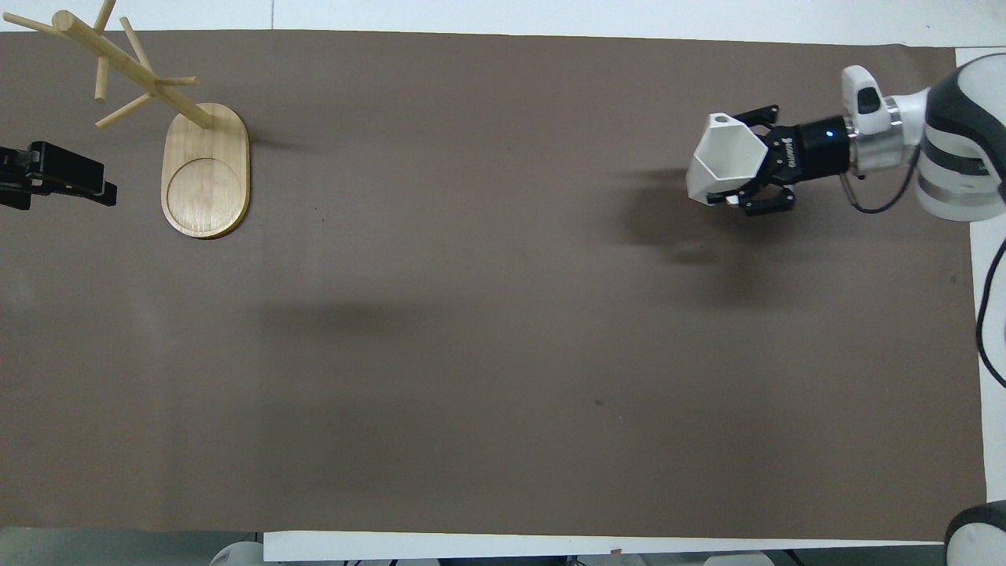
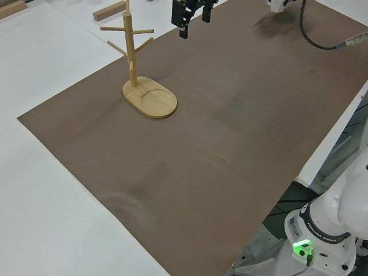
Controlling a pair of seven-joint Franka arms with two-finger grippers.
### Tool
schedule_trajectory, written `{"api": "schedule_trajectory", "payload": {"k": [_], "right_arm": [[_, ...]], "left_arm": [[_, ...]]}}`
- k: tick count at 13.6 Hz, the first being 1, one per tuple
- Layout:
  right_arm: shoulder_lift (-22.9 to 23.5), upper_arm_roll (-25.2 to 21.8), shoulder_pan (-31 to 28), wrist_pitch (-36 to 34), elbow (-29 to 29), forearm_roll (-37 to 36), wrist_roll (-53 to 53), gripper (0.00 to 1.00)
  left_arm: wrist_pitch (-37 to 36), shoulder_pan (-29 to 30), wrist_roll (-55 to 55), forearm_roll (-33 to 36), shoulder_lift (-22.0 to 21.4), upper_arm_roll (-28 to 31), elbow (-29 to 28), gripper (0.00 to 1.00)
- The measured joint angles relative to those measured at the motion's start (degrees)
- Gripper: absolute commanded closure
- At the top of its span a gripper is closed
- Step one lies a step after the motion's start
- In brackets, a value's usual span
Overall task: Hang cup on rack
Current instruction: 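Carry the cup toward the center while the left gripper reaches toward it, then grasp the cup with the left gripper beside the right gripper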
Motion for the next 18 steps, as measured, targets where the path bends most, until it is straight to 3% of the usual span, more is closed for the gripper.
{"api": "schedule_trajectory", "payload": {"k": [2, 6, 10, 14, 15, 16, 17, 18], "right_arm": [[-1.50, 0.04, 8.72, 7.16, -0.51, 5.43, 2.94, 0.87], [-1.61, 0.00, 22.15, 22.57, -1.70, 13.95, 3.42, 0.85], [-5.41, -0.02, 28.41, 32.54, -6.43, 19.25, 3.43, 0.84], [-12.89, -0.10, 30.33, 36.66, -15.25, 21.56, 3.38, 0.84], [-13.79, -0.20, 30.32, 36.66, -16.39, 21.56, 3.20, 0.84], [-14.21, -0.30, 30.31, 36.66, -17.09, 21.56, 2.90, 0.84], [-14.32, -0.44, 30.31, 36.66, -17.47, 21.56, 2.64, 0.84], [-14.32, -0.53, 30.30, 36.66, -17.67, 21.56, 2.53, 0.84]], "left_arm": [[3.37, -1.86, -3.34, -0.31, 0.00, -0.27, -0.02, 0.00], [10.14, -14.75, -16.73, 1.04, 0.07, -0.91, -0.60, 0.00], [15.69, -23.88, -23.17, 1.69, 2.64, -1.04, -0.78, 0.00], [19.63, -28.44, -29.60, 1.70, 10.57, -1.03, 1.37, 0.01], [19.98, -28.60, -30.88, 1.70, 11.74, -1.03, 1.92, 0.07], [20.01, -28.60, -31.53, 1.70, 12.37, -1.01, 2.30, 0.22], [20.00, -28.60, -31.84, 1.70, 12.51, -0.99, 2.48, 0.89], [19.66, -28.64, -32.18, 1.29, 12.50, -1.01, 2.56, 1.00]]}}
